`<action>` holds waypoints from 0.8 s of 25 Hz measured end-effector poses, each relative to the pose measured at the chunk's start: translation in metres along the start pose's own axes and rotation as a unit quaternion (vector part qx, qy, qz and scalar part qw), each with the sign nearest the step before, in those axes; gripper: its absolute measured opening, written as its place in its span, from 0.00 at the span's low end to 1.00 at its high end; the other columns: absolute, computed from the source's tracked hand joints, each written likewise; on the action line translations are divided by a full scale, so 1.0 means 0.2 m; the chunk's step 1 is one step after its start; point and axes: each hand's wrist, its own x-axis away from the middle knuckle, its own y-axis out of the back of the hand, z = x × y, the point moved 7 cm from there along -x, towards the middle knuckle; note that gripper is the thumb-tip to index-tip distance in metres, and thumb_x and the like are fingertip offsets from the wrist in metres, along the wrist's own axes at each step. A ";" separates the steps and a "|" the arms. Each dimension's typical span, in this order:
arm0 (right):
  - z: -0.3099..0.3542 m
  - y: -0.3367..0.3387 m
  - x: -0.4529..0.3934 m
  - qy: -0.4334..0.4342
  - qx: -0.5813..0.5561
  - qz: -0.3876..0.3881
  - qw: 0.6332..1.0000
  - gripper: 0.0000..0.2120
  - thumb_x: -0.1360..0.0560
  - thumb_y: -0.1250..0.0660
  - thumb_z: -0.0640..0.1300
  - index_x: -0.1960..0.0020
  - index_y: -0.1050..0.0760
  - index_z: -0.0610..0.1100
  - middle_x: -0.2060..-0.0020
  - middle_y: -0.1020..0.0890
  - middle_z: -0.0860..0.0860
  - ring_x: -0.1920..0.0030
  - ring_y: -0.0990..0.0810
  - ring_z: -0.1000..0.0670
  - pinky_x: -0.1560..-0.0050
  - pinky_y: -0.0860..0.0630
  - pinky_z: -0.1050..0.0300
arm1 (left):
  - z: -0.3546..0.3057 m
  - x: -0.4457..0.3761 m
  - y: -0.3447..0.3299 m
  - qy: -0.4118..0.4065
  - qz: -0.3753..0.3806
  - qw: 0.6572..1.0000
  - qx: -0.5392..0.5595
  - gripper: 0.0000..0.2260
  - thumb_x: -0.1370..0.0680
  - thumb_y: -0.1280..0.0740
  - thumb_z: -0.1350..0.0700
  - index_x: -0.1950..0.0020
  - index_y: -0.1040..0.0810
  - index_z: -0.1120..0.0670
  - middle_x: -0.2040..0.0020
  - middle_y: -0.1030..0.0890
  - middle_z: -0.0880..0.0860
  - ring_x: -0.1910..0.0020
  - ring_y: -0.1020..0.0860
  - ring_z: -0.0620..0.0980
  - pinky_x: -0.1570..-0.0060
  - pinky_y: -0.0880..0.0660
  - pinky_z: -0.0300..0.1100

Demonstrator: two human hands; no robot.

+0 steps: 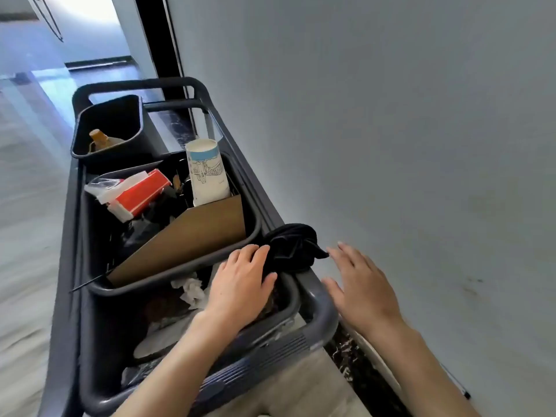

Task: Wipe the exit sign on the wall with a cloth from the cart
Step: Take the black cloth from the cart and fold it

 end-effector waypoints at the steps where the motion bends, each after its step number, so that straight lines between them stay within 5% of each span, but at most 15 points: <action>1: 0.00 -0.03 -0.07 0.009 -0.008 0.014 1.000 0.27 0.22 0.40 0.53 0.24 0.41 0.51 0.23 0.39 0.50 0.25 0.40 0.49 0.28 0.40 0.53 | 0.03 -0.05 -0.03 0.001 0.006 1.000 0.014 0.24 0.20 0.37 0.46 0.27 0.37 0.51 0.30 0.32 0.51 0.33 0.35 0.52 0.37 0.32 0.48; 15: -0.02 -0.32 -0.54 0.091 -0.076 0.154 0.981 0.42 0.27 0.31 0.50 0.22 0.53 0.56 0.21 0.52 0.57 0.23 0.46 0.52 0.28 0.38 0.52 | 0.12 -0.37 -0.30 -0.001 0.125 0.985 0.117 0.34 0.23 0.31 0.48 0.24 0.46 0.50 0.25 0.41 0.47 0.29 0.42 0.49 0.32 0.37 0.46; 20: -0.01 -0.36 -0.56 0.089 -0.112 0.131 0.981 0.37 0.27 0.31 0.46 0.23 0.45 0.53 0.27 0.36 0.53 0.30 0.33 0.48 0.34 0.32 0.54 | 0.10 -0.35 -0.31 -0.016 0.088 0.988 0.124 0.30 0.25 0.30 0.52 0.26 0.37 0.49 0.30 0.32 0.46 0.34 0.37 0.49 0.35 0.35 0.46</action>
